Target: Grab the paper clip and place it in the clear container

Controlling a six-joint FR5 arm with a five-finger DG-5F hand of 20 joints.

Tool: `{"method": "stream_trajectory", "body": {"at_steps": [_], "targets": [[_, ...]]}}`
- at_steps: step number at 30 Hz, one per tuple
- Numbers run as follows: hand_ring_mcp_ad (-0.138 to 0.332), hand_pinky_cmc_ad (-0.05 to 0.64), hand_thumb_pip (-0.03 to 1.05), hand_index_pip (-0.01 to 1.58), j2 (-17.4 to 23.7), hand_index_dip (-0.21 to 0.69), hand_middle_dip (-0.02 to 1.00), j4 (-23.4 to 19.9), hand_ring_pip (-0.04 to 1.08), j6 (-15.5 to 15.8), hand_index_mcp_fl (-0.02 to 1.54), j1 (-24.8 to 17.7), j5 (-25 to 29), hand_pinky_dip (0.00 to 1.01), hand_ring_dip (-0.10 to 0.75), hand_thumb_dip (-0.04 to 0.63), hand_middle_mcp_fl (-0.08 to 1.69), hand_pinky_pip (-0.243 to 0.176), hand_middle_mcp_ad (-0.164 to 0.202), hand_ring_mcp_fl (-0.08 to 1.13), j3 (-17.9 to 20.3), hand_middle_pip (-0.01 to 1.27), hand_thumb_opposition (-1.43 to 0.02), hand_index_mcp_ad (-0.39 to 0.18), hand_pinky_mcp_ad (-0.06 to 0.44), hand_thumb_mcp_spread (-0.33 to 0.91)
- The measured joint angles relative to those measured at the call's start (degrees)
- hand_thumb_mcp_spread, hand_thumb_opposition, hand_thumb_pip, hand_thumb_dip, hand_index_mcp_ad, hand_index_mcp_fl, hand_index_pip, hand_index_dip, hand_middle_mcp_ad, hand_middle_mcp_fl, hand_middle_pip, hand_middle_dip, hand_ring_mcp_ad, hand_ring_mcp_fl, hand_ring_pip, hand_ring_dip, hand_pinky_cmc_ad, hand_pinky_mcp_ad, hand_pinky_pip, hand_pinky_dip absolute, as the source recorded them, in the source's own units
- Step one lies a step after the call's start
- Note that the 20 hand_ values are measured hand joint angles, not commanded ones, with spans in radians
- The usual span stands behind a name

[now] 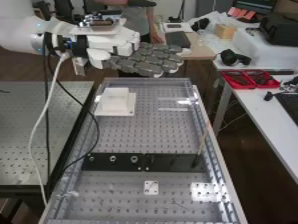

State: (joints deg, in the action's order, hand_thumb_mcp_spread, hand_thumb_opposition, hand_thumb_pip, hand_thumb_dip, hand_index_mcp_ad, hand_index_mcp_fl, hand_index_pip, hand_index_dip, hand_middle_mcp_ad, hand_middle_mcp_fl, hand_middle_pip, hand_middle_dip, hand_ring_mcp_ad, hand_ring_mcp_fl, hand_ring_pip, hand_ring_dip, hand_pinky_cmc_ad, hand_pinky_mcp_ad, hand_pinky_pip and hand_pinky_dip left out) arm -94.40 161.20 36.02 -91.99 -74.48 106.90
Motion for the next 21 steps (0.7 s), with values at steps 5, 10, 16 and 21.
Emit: {"method": "stream_trajectory", "body": {"at_steps": [5, 10, 16, 21], "targets": [[0.066, 0.030, 0.01, 0.02, -1.3, -0.010, 0.02, -2.7, 0.01, 0.7, 0.02, -0.5, 3.3, 0.02, 0.012, 0.000, 0.01, -0.010, 0.082, 0.00, 1.6, 0.02, -0.01, 0.023, 0.035, -0.01], [0.072, 0.084, 0.46, 0.07, -2.3, -0.012, 0.04, -4.1, 0.02, 1.4, 0.04, 1.6, 2.5, 0.11, 0.016, 0.129, -0.01, -0.014, 0.075, 0.00, 2.2, 0.09, -0.41, -0.028, 0.049, 0.33], [0.106, 0.173, 0.50, 0.21, -3.6, 0.049, 0.06, -6.4, 0.04, 1.9, 0.26, 6.1, -1.3, 0.17, 0.016, 0.188, -0.01, -0.051, 0.073, 0.00, 2.9, 0.12, -0.63, -0.070, 0.103, 0.39], [0.126, 0.211, 0.51, 0.45, -5.5, 0.049, 0.08, -7.9, 0.06, 1.8, 0.37, 11.3, -6.8, 0.17, 0.012, 0.204, -0.01, -0.058, 0.075, 0.00, 3.1, 0.12, -0.71, -0.068, 0.117, 0.42]]}}
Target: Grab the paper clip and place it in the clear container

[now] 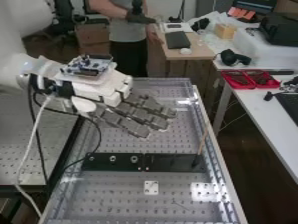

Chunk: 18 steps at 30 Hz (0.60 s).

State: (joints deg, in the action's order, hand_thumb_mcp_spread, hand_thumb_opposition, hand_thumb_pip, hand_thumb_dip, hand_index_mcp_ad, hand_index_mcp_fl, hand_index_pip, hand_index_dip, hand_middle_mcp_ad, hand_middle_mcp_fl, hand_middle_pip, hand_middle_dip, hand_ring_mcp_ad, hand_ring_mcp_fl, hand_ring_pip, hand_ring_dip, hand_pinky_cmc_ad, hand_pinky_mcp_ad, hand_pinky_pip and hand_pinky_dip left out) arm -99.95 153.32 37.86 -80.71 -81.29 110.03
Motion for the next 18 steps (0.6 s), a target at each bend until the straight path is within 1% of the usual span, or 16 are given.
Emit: {"method": "stream_trajectory", "body": {"at_steps": [1, 3, 4, 6, 9, 10, 12, 13, 18], "targets": [[0.134, 0.215, 0.52, 0.50, -0.7, 0.049, 0.08, -0.4, 0.06, 0.0, 0.39, 1.4, -1.7, 0.17, 0.012, 0.204, -0.01, -0.058, 0.075, 0.00, -0.1, 0.12, -0.73, -0.072, 0.131, 0.41], [0.129, 0.216, 0.53, 0.56, -2.0, 0.040, 0.09, -0.9, 0.06, 0.1, 0.42, 3.4, -4.5, 0.17, 0.016, 0.215, -0.01, -0.058, 0.075, 0.00, -0.3, 0.14, -0.74, -0.073, 0.129, 0.43], [0.129, 0.215, 0.53, 0.62, -2.9, 0.052, 0.09, -1.2, 0.06, 0.2, 0.44, 4.5, -6.1, 0.17, 0.016, 0.220, -0.01, -0.058, 0.075, 0.01, -0.7, 0.14, -0.76, -0.073, 0.129, 0.43], [0.129, 0.211, 0.53, 0.69, -4.3, 0.051, 0.09, -1.3, 0.06, 0.3, 0.44, 6.2, -8.4, 0.17, 0.016, 0.220, -0.01, -0.061, 0.075, 0.00, -1.4, 0.14, -0.77, -0.072, 0.133, 0.43], [0.127, 0.230, 0.53, 0.80, -7.4, 0.061, 0.09, -1.3, 0.08, 0.8, 0.44, 9.1, -13.3, 0.17, 0.016, 0.220, -0.01, -0.058, 0.075, 0.00, -3.7, 0.14, -0.79, -0.072, 0.133, 0.45], [0.131, 0.234, 0.53, 0.83, -8.3, 0.065, 0.09, -1.2, 0.07, 1.0, 0.44, 9.8, -14.5, 0.17, 0.012, 0.230, -0.01, -0.058, 0.075, 0.00, -4.4, 0.13, -0.80, -0.072, 0.136, 0.45], [0.131, 0.229, 0.53, 0.89, -10.0, 0.065, 0.11, -1.0, 0.08, 1.4, 0.44, 11.1, -17.0, 0.18, 0.016, 0.237, -0.01, -0.058, 0.073, 0.00, -6.0, 0.14, -0.80, -0.075, 0.133, 0.47], [0.127, 0.229, 0.53, 0.93, -11.5, 0.075, 0.11, -0.8, 0.08, 1.9, 0.44, 12.1, -19.0, 0.18, 0.016, 0.237, -0.01, -0.058, 0.073, 0.00, -7.5, 0.14, -0.81, -0.086, 0.133, 0.47], [0.127, 0.227, 0.53, 1.04, -15.5, 0.098, 0.11, 0.1, 0.08, 2.9, 0.42, 14.1, -23.5, 0.18, 0.016, 0.244, -0.01, -0.058, 0.075, 0.00, -11.7, 0.14, -0.82, -0.089, 0.134, 0.47]]}}
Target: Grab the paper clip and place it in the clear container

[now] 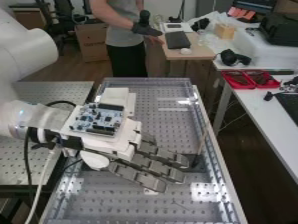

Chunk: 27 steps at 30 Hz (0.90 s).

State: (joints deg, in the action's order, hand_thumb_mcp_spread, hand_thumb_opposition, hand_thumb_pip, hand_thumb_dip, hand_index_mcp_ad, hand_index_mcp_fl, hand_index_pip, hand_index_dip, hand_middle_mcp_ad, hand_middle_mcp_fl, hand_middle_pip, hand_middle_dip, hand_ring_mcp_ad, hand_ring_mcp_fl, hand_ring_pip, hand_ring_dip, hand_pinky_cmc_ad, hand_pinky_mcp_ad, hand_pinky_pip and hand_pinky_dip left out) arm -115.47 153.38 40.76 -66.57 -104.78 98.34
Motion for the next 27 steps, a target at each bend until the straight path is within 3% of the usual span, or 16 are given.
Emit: {"method": "stream_trajectory", "body": {"at_steps": [11, 27], "targets": [[0.131, 0.243, 0.53, 1.22, -7.1, 0.098, 0.12, 2.3, 0.09, 3.1, 0.42, 2.5, -8.1, 0.18, 0.016, 0.251, 0.01, -0.061, 0.075, 0.00, -7.5, 0.14, -0.84, -0.108, 0.133, 0.49], [0.131, 0.267, 0.53, 1.27, -10.2, 0.093, 0.13, 2.0, 0.09, 6.7, 0.46, 3.1, -11.8, 0.18, 0.016, 0.251, 0.06, -0.061, 0.075, 0.00, -9.6, 0.14, -0.85, -0.138, 0.136, 0.50]]}}
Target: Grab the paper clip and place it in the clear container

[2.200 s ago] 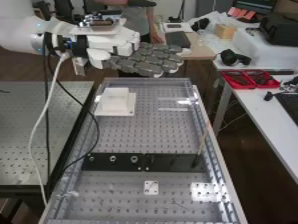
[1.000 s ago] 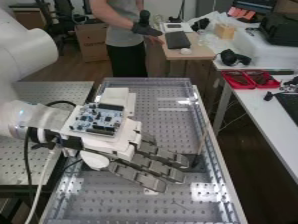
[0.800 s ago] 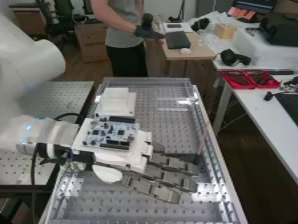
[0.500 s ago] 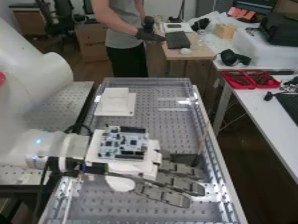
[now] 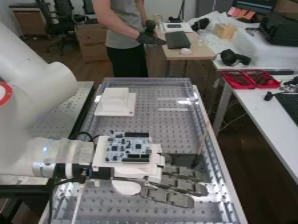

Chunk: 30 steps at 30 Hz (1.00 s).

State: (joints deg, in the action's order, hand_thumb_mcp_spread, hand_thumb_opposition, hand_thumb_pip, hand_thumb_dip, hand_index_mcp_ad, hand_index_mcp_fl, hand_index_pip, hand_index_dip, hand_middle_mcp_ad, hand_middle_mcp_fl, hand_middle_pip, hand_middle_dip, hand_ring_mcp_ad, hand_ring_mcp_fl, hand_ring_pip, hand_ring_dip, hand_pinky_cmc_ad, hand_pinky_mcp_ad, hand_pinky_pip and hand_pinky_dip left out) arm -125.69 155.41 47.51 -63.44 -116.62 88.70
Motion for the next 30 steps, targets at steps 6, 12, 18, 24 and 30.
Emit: {"method": "stream_trajectory", "body": {"at_steps": [6, 12, 18, 24, 30], "targets": [[0.131, 0.262, 0.53, 1.28, -1.1, 0.093, 0.13, -0.1, 0.09, 1.3, 0.46, 0.1, -0.3, 0.18, 0.016, 0.251, 0.06, -0.061, 0.075, 0.00, -0.6, 0.14, -0.85, -0.138, 0.136, 0.49], [0.131, 0.278, 0.53, 1.30, -1.8, 0.094, 0.14, -0.4, 0.09, 2.2, 0.47, 0.3, -0.4, 0.18, 0.016, 0.253, 0.06, -0.058, 0.075, 0.00, -0.9, 0.14, -0.85, -0.138, 0.136, 0.51], [0.131, 0.281, 0.53, 1.33, -2.6, 0.087, 0.14, -0.1, 0.09, 3.3, 0.47, 0.5, -1.1, 0.18, 0.016, 0.253, 0.09, -0.058, 0.075, 0.02, -1.6, 0.14, -0.87, -0.154, 0.136, 0.51], [0.131, 0.284, 0.53, 1.34, -3.3, 0.087, 0.14, 0.2, 0.09, 4.0, 0.50, 0.6, -2.2, 0.18, 0.016, 0.253, 0.10, -0.058, 0.075, 0.02, -2.5, 0.14, -0.88, -0.154, 0.136, 0.51], [0.127, 0.278, 0.53, 1.33, -3.8, 0.079, 0.14, 0.7, 0.09, 4.7, 0.50, 0.7, -3.2, 0.18, 0.017, 0.253, 0.10, -0.058, 0.072, 0.02, -3.2, 0.14, -0.88, -0.152, 0.136, 0.51]]}}
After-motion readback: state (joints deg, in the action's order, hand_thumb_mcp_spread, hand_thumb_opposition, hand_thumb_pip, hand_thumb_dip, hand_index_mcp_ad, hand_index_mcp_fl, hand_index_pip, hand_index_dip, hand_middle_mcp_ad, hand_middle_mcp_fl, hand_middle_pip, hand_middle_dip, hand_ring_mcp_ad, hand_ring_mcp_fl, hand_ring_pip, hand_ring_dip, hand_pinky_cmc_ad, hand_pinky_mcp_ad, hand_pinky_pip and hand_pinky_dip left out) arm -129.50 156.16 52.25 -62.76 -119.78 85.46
